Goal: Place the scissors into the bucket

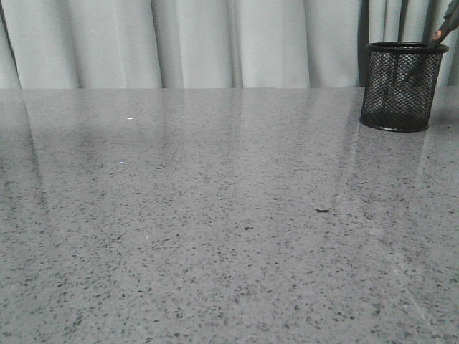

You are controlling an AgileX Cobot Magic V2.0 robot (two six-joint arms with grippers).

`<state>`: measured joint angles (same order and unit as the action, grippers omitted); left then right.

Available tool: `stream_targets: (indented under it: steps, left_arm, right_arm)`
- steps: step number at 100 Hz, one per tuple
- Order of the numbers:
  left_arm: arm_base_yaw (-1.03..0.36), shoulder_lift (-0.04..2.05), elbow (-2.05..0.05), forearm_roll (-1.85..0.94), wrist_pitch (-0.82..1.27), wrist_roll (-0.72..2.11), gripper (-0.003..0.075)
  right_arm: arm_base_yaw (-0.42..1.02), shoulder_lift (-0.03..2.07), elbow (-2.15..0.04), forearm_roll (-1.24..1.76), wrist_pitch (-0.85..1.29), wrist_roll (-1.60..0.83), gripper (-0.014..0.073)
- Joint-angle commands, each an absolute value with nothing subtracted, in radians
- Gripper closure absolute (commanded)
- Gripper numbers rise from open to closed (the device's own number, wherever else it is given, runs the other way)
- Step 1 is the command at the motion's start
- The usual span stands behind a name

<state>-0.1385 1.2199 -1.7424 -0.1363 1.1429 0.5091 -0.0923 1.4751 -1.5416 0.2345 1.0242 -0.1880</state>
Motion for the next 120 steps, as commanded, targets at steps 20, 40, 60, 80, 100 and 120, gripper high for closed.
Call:
stream_targets:
  steps: [20, 40, 60, 80, 100, 120]
  left_arm:
    - [-0.136, 1.199, -1.772, -0.156, 1.079, 0.499, 0.0304]
    - [-0.136, 1.199, -1.772, -0.156, 1.079, 0.499, 0.0304]
    - [-0.136, 1.199, -1.772, -0.156, 1.077, 0.499, 0.0304]
    - [-0.136, 1.199, -1.772, -0.156, 1.073, 0.499, 0.0304]
    - [-0.136, 1.199, -1.772, -0.156, 1.073, 0.499, 0.0304]
    - [-0.136, 1.199, -1.772, -0.144, 1.073, 0.499, 0.0304]
  right_arm:
    - [-0.093, 1.523, -1.642, 0.278, 0.985, -0.194, 0.0642]
    - [-0.093, 1.572, -1.672, 0.293, 1.006, -0.194, 0.0642]
    - [-0.093, 1.590, -1.672, 0.295, 1.008, -0.194, 0.0641]
    - [-0.093, 1.598, -1.672, 0.295, 1.017, -0.200, 0.0539]
    - [-0.093, 1.598, -1.673, 0.295, 1.013, -0.200, 0.0293]
    - [-0.095, 1.588, -1.673, 0.260, 1.003, -0.200, 0.0272]
